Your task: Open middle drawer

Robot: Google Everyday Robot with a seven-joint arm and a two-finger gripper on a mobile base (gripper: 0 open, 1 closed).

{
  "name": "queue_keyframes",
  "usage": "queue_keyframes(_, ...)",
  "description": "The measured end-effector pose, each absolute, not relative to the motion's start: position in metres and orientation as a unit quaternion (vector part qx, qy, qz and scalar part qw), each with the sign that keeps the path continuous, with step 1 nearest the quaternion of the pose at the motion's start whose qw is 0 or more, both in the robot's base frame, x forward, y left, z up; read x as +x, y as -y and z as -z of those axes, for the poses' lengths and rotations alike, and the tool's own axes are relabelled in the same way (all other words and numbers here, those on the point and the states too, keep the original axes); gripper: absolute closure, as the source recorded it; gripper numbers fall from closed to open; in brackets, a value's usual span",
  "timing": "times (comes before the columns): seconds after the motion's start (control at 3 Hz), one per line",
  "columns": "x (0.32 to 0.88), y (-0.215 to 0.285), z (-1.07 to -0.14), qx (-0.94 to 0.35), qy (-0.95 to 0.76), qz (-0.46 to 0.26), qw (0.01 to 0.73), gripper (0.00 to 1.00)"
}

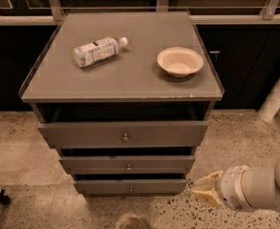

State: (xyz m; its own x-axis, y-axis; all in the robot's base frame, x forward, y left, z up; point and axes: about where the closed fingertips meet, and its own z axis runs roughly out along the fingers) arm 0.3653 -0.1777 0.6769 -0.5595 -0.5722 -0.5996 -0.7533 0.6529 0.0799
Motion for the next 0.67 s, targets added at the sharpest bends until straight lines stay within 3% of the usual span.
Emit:
queue_keyframes(0.33, 0.365, 0.178, -0.677, -0.382, -0.867, -0.166, 0.273, 0.88)
queue_keyframes(0.67, 0.371, 0.180, -0.665, -0.355, -0.872, -0.171, 0.290, 1.00)
